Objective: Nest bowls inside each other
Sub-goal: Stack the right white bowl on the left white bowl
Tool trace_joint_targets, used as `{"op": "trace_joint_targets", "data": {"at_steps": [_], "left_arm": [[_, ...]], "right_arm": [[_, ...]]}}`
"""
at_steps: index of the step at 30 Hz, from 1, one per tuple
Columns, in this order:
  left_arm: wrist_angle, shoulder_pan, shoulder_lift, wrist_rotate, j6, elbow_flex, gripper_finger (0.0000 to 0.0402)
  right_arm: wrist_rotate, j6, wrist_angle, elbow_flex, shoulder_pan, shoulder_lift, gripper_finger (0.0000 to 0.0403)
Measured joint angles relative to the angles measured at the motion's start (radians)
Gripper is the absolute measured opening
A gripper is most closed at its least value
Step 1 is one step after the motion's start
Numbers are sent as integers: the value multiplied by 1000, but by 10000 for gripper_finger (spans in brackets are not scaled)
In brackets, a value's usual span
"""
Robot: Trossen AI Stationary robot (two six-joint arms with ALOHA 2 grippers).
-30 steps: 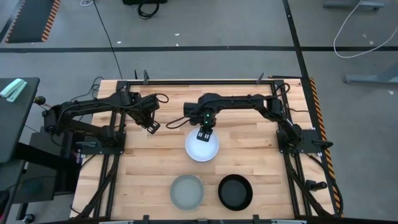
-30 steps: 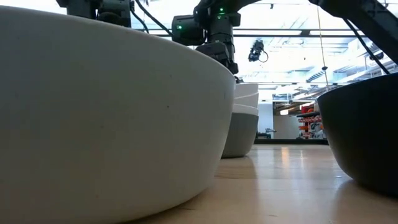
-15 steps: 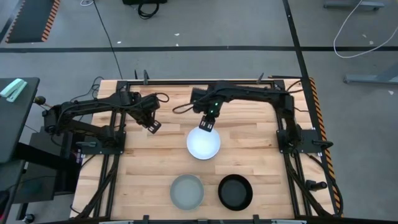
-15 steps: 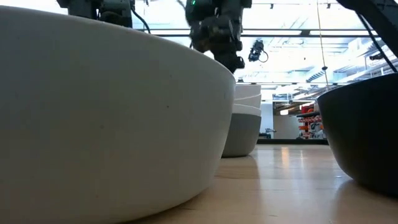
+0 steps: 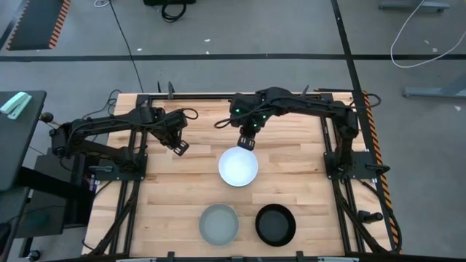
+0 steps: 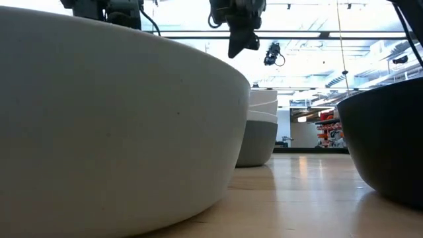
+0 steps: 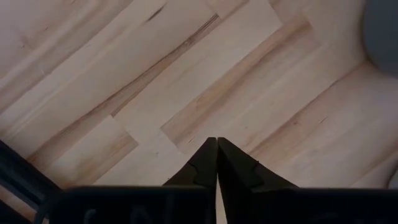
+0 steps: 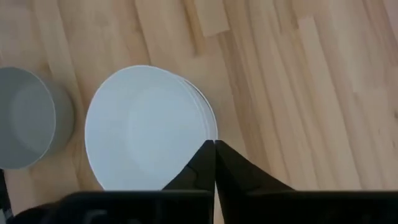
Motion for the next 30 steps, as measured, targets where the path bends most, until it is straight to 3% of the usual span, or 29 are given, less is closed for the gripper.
{"op": "trace_joint_targets", "data": {"at_steps": [6,12,23,30], "left_arm": [[-1,0,0,-2,0,0,32],[0,0,0,-6,1,0,13],[30,0,0,-18,9,0,29],[91,2,0,-21,28,0,16]], "right_arm": [[0,-41,63,-1,28,10,16],[4,-71,76,-22,30,-4,7],[-5,44,545,-533,40,-324,5],[-7,146,692,-786,81,-462,3]]}}
